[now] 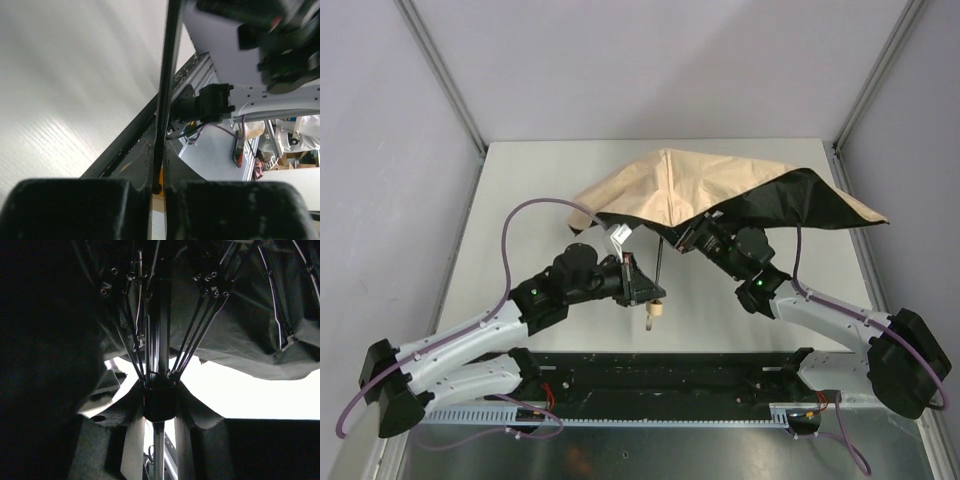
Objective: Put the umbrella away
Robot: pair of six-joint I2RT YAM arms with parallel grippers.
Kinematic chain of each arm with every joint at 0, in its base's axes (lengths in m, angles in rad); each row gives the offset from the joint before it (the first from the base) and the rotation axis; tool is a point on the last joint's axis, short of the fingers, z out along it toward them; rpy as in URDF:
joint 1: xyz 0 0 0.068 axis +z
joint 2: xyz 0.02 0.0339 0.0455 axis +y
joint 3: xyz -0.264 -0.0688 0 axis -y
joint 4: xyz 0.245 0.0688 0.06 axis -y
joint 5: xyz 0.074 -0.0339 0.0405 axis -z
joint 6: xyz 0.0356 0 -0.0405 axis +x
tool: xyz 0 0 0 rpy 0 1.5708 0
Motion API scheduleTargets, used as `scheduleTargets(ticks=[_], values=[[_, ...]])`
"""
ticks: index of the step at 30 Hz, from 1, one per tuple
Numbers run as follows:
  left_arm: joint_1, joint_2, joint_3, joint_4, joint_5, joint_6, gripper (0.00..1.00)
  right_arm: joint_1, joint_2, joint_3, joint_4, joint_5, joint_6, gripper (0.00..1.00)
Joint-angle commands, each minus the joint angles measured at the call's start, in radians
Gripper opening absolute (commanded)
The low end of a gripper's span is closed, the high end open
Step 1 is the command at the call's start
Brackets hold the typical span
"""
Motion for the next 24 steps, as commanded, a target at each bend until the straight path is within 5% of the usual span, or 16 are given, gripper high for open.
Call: scheduleTargets(ticks=[1,5,10,14,17,24], values=[[0.012,0.012,0.083,0.007,-0.084,0.016,0.08,0.042,-0.031,0.005,0.131,-0.023,-0.059,0.00],[-0.011,-0.072,-0.019,0.019,-0.077,0.019,0.45,-0.025,-0.048,0.005,0.163,-0.074,-0.131,0.00],[-0.014,-0.387,-0.210,0.022,-0.037,0.074,0.92,-0.158,-0.073,0.004,0.171,-0.216,-0.238,0.00],[-0.014,-0.673,-0.225,0.005,0.081,0.143,0.99,-0.273,-0.081,0.004,0.190,-0.417,-0.305,0.00],[-0.013,-0.750,-0.119,-0.024,0.090,0.172,0.99,-0.307,-0.099,0.000,0.170,-0.589,-0.454,0.00],[-0.014,-0.421,0.387,-0.254,-0.301,0.219,0.99,-0.305,-0.166,-0.025,0.109,-0.776,-0.709,0.00]])
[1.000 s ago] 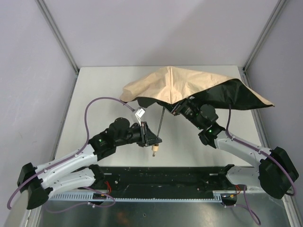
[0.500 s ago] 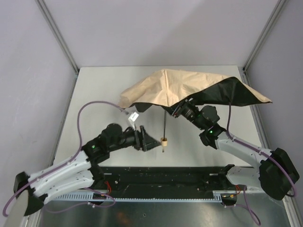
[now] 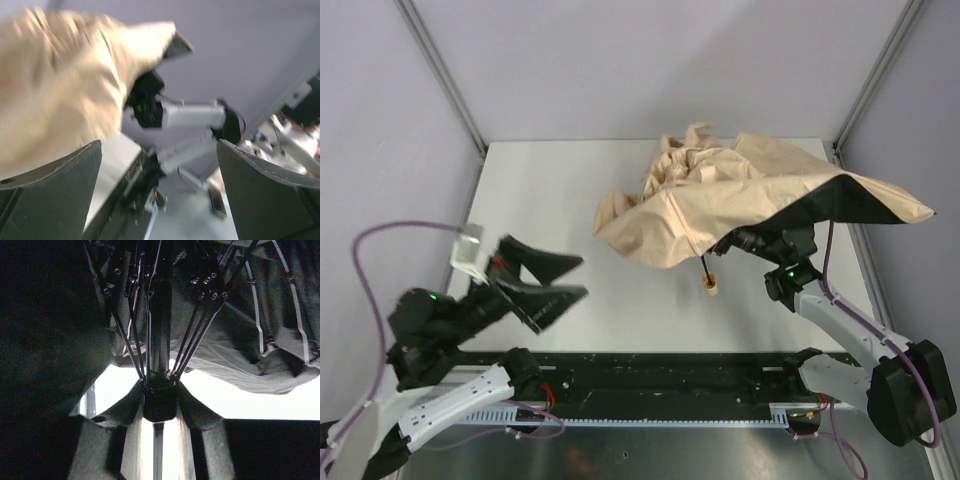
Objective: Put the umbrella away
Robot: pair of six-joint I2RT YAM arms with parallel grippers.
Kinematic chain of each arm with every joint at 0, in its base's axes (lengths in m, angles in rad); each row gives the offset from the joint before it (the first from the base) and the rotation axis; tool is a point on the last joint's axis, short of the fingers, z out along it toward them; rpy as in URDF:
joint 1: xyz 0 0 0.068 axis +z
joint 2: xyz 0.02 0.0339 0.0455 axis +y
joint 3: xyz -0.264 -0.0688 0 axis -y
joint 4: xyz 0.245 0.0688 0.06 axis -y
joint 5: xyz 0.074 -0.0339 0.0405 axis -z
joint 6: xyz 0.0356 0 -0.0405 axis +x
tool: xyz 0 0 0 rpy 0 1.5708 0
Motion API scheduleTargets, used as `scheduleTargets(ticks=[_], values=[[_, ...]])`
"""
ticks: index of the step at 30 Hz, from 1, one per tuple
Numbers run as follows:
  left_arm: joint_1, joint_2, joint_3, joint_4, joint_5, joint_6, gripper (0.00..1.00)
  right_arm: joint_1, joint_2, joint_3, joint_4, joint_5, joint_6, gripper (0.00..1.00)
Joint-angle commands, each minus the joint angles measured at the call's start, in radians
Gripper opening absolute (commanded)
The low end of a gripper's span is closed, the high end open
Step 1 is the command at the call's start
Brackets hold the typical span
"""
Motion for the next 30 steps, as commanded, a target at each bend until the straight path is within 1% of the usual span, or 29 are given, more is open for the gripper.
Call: scheduleTargets(ticks=[1,3,5,7,9,11,13,16,20,23,26,28,30], values=[[-0.003,0.255,0.293,-0.146,-0.276,0.075,0.99,0.007,-0.065,0.005,0.077,-0.171,-0.192,0.00],[-0.002,0.358,0.400,-0.161,-0.335,0.111,0.99,0.010,-0.069,0.005,0.081,-0.181,-0.203,0.00],[0.001,0.424,0.468,-0.165,-0.380,0.143,0.99,0.011,-0.070,0.005,0.076,-0.194,-0.216,0.00],[0.008,0.478,0.517,-0.155,-0.372,0.169,0.99,0.015,-0.071,0.004,0.065,-0.208,-0.234,0.00],[0.026,0.528,0.552,-0.146,-0.300,0.189,0.99,0.025,-0.076,0.005,0.050,-0.219,-0.253,0.00],[0.052,0.572,0.570,-0.139,-0.180,0.189,1.00,0.034,-0.077,0.005,0.059,-0.229,-0.251,0.00],[0.077,0.607,0.570,-0.135,-0.095,0.187,1.00,0.041,-0.075,0.005,0.081,-0.234,-0.236,0.00],[0.096,0.633,0.546,-0.129,-0.033,0.208,0.99,0.053,-0.068,0.005,0.098,-0.228,-0.227,0.00],[0.102,0.608,0.485,-0.127,-0.053,0.245,0.99,0.062,-0.056,0.006,0.093,-0.202,-0.222,0.00],[0.103,0.519,0.392,-0.114,-0.102,0.249,0.99,0.062,-0.048,0.006,0.088,-0.175,-0.208,0.00],[0.103,0.414,0.272,-0.070,-0.147,0.250,0.99,0.065,-0.018,0.006,0.144,-0.187,-0.137,0.00],[0.103,0.367,0.207,-0.038,-0.147,0.237,1.00,0.073,-0.003,0.006,0.173,-0.199,-0.104,0.00],[0.103,0.342,0.161,0.002,-0.109,0.222,1.00,0.082,0.002,0.006,0.176,-0.203,-0.095,0.00]])
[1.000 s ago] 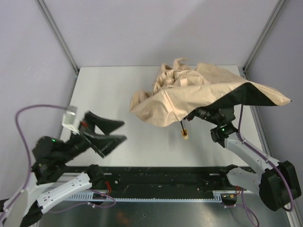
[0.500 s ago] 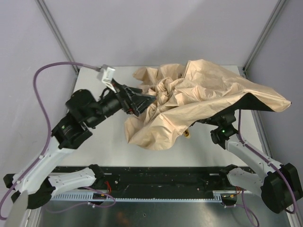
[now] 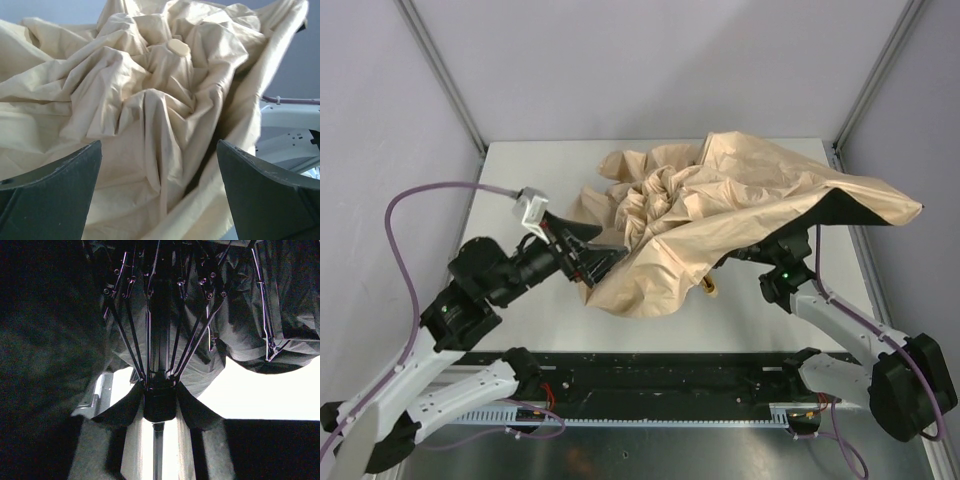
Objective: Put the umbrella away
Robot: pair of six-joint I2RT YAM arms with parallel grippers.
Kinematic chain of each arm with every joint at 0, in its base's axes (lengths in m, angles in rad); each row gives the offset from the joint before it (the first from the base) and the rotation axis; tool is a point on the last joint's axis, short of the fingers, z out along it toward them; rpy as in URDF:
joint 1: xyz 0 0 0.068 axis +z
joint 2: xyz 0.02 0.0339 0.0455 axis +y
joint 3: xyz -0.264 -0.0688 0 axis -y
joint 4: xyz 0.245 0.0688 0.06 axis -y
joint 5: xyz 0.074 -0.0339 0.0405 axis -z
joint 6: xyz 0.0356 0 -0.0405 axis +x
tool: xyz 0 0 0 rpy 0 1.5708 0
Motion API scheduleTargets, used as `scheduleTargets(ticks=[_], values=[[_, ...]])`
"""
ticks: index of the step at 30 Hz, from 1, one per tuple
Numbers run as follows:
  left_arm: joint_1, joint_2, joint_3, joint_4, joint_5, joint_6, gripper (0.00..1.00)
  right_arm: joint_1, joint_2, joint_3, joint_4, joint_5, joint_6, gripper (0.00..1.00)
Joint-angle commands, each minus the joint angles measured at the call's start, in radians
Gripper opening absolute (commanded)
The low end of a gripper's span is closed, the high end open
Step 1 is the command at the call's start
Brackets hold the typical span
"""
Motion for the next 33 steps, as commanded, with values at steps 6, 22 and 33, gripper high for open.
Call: scheduleTargets(ticks=[6,22,33], values=[[0.006,0.017,-0.053,0.178,0.077,-0.005,1.00,0.045,-0.006,0.010,0.111,0.010,0.050,0.00],[0.006,0.201,-0.014,0.476,0.245,-0.135,1.00,0.131,-0.034,0.010,-0.012,0.019,-0.047,0.00],[0.007,0.289,0.047,0.476,0.267,-0.110,0.48,0.206,-0.105,0.010,-0.126,0.148,-0.085,0.00]])
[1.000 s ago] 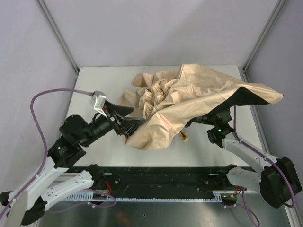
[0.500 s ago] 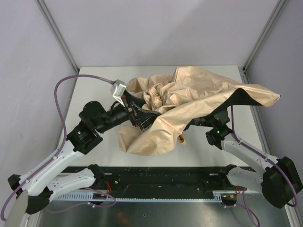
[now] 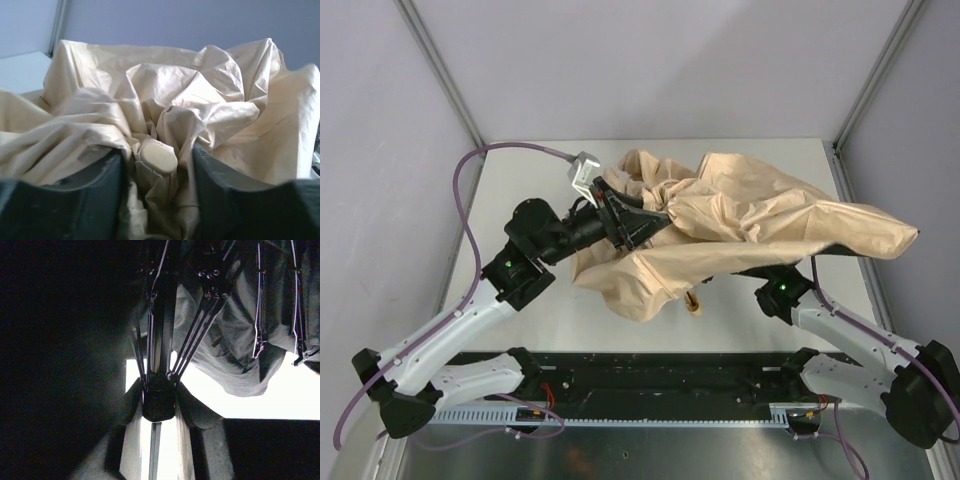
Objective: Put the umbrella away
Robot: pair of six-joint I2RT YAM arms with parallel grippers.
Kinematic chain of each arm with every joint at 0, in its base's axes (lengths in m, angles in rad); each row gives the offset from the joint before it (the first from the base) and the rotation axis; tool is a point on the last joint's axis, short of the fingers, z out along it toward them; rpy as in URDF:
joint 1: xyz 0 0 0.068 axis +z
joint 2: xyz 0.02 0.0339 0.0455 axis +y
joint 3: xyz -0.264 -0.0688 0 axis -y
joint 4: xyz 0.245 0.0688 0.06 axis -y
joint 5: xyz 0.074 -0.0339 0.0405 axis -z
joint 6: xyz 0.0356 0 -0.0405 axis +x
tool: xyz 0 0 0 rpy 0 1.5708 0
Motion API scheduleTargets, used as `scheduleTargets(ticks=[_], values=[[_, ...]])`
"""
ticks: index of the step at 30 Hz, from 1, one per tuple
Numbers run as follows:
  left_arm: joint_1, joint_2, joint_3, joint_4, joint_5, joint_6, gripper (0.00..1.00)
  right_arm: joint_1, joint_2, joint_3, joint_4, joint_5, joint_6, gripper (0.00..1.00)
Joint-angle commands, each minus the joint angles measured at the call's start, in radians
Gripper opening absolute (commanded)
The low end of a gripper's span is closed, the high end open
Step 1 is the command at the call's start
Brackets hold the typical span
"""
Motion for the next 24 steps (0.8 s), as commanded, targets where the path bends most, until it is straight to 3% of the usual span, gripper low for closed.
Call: scheduleTargets(ticks=[1,3,6,9,12,16,20,24], values=[[-0.002,0.001,0.042,0.054,0.039,0.021,0.37,0.044,-0.054,0.011,0.018,0.022,-0.030,0.00],[-0.003,-0.001,0.051,0.056,0.053,0.025,0.22,0.048,-0.061,0.011,-0.027,0.065,-0.023,0.06],[0.000,-0.017,0.061,0.058,0.050,0.031,0.04,0.069,-0.086,-0.007,-0.103,0.199,-0.008,0.29],[0.001,-0.048,0.057,0.064,0.015,0.050,0.01,0.100,-0.148,-0.080,-0.113,0.357,0.021,0.69],[0.008,-0.098,0.050,0.065,-0.048,0.075,0.00,0.107,-0.225,-0.144,-0.188,0.486,0.076,0.85],[0.014,-0.171,0.021,0.066,-0.176,0.070,0.00,0.108,-0.327,-0.198,-0.369,0.630,0.185,0.94],[0.015,-0.230,-0.028,0.072,-0.287,0.065,0.00,0.108,-0.395,-0.230,-0.505,0.640,0.296,0.95],[0.015,-0.286,-0.095,0.081,-0.332,0.159,0.00,0.107,-0.468,-0.236,-0.682,0.644,0.378,0.94]])
